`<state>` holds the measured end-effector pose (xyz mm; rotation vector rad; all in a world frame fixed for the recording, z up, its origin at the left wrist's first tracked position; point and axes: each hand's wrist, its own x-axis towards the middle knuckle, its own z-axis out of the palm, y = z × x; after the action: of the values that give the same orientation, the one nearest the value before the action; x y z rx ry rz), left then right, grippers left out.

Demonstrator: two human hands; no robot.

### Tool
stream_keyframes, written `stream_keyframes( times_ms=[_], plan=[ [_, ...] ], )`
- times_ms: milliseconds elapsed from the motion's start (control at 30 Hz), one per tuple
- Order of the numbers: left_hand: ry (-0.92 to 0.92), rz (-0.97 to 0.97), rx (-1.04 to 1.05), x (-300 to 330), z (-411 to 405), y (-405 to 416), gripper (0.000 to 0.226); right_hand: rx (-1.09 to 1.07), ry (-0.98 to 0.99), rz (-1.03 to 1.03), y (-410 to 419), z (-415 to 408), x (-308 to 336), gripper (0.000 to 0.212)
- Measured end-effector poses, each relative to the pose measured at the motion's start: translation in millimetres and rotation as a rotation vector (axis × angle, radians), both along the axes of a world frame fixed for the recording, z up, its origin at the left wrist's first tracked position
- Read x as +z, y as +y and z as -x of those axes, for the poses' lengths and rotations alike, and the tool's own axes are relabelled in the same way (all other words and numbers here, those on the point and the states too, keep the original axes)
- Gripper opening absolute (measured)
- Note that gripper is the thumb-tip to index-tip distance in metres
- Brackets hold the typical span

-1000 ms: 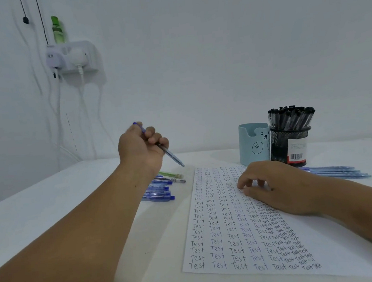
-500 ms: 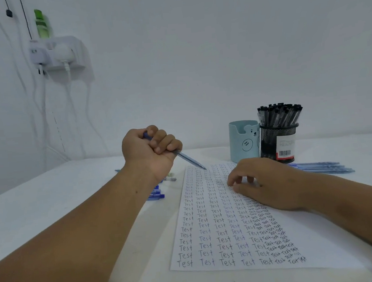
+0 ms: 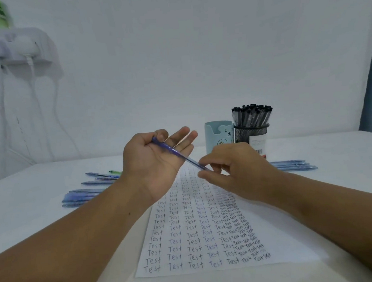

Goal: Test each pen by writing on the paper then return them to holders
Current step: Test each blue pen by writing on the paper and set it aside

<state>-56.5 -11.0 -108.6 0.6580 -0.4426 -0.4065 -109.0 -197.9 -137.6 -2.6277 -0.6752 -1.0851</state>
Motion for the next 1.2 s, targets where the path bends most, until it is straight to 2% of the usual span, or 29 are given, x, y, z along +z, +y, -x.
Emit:
stream_keyframes(
  times_ms=[100, 200, 300, 367, 433, 533, 700, 833, 1200],
  plan=[
    [-0.098, -0.194, 0.055, -1, -1, 1, 0.028, -0.062, 0.015, -0.04, -6, -1, 1, 0.016],
    [-0.273, -0.482, 0.18, -7, -6, 1, 0.028, -0.148, 0.092, -0.265, -17, -5, -1, 0.01],
    [-0.642, -0.932, 0.288, -18, -10, 4, 0.025, -0.234, 0.196, -0.534, -23, -8, -2, 0.012],
    [-0.85, -1.19, 0.286, -25, -14, 7, 0.016, -0.159, 0.317, -0.741, -25, -7, -2, 0.013],
    [-0.894, -1.325, 0.244, -28, -17, 10, 0.018, -0.099, 0.427, -0.882, -26, -6, -3, 0.013],
    [-0.941, -1.497, 0.203, -27, -18, 12, 0.025, -0.098, 0.525, -0.94, -27, -8, -4, 0.011],
    [-0.974, -1.537, 0.184, -28, -21, 12, 0.025, -0.129, 0.613, -0.895, -29, -10, -4, 0.004],
    [-0.963, -1.539, 0.175, -28, -22, 12, 0.025, -0.181, 0.615, -0.794, -27, -11, -4, 0.008],
    [-0.972, -1.54, 0.167, -28, -24, 12, 0.025, -0.196, 0.593, -0.74, -31, -15, -9, 0.008]
  ],
)
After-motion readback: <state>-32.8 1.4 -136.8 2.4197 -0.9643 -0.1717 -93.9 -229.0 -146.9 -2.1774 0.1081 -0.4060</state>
